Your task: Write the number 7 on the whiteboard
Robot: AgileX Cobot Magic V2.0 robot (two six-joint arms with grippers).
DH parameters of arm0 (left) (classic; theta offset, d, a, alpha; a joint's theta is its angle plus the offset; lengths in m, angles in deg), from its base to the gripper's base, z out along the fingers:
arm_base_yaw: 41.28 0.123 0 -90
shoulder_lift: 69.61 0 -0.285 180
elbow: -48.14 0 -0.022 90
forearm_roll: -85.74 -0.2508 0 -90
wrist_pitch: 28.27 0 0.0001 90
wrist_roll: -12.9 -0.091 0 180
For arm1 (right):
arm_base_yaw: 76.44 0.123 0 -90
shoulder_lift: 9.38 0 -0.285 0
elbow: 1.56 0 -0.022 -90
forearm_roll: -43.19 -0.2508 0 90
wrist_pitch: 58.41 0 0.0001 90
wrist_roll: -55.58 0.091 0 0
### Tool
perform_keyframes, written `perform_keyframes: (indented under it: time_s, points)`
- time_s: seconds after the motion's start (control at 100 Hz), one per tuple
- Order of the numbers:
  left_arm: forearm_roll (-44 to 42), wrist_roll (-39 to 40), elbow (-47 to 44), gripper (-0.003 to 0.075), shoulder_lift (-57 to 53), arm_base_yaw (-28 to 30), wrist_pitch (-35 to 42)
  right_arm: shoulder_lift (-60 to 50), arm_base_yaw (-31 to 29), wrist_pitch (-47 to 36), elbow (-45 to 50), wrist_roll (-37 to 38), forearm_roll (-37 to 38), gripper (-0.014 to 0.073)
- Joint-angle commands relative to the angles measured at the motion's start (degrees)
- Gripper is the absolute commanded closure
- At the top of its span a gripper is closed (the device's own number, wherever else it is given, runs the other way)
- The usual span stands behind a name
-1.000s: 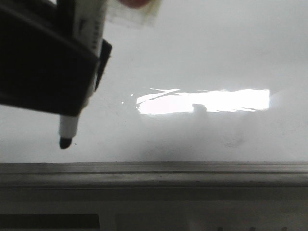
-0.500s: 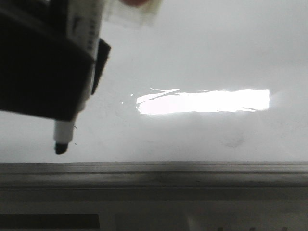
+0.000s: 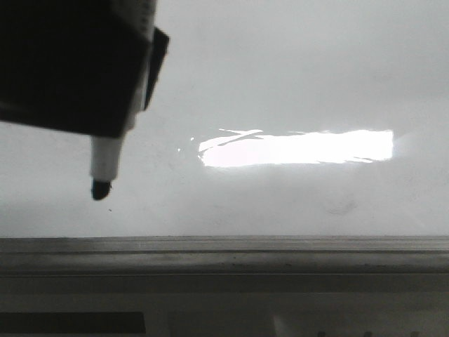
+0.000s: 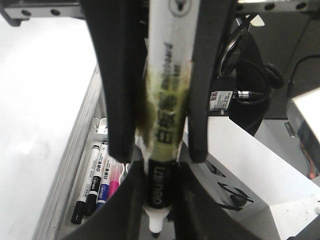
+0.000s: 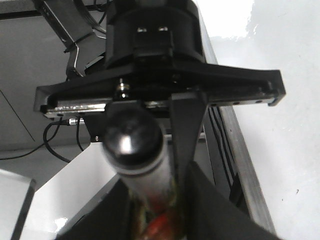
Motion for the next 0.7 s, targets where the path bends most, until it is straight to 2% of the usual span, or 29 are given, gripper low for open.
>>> perform_keyframes:
  time_s: [0.0, 0.08, 0.13, 0.18, 0.19, 0.2, 0.22, 0.3, 0.37, 0.46, 0.53, 0.69]
  points:
    - [4.1, -0.2, 1.7, 0.074, -0.8, -0.3, -0.4, -0.4, 0.2, 2.5, -2.1, -0.6, -3.2, 0.0664]
    - [4.6, 0.1, 1.7, 0.0727, -0.8, -0.3, 0.8, -0.5, 0.2, 2.7, -2.1, -0.6, -3.2, 0.0663]
    - [5.2, 0.1, 1.7, 0.0682, -0.8, -0.3, 1.5, -0.8, 0.2, 1.7, -2.1, -0.6, -3.2, 0.0655]
    - [6.3, 0.1, 1.7, 0.06, -0.8, -0.3, 1.8, -1.2, 0.2, 0.1, -2.1, -0.6, -3.2, 0.0645]
    - [6.7, 0.1, 1.7, 0.0554, -0.8, -0.3, 2.0, -1.4, 0.2, -0.5, -2.1, -0.6, -3.2, 0.0645]
    - [6.8, 0.1, 1.7, 0.0554, -0.8, -0.3, 2.0, -1.6, 0.2, -0.8, -2.0, -0.6, -3.2, 0.0645]
    - [7.5, 0.1, 1.7, 0.0486, -0.9, -0.3, 2.1, -2.2, 0.2, -1.8, -1.8, -0.6, -3.2, 0.0645]
    - [8.6, 0.7, 1.7, 0.0306, -1.8, -0.3, 3.3, -4.2, 0.2, -5.7, -1.2, -0.6, -2.8, 0.0645]
    - [8.6, 3.8, 1.7, 0.0211, -3.7, -0.3, 5.9, -6.7, 0.2, -8.9, -0.2, -0.6, -2.5, 0.0637]
    - [8.5, 7.0, 0.9, 0.0211, -7.3, -0.3, 10.9, -10.7, 0.2, -11.7, 1.8, -0.6, 0.0, 0.0634]
    - [8.4, 7.8, -0.3, 0.0241, -11.5, -0.3, 14.9, -14.1, 0.2, -14.2, 4.5, -0.6, 1.9, 0.0634]
    - [8.7, 9.1, -4.4, 0.0368, -23.3, -0.3, 28.8, -21.9, 0.2, -26.4, 11.2, -0.6, 4.1, 0.0634]
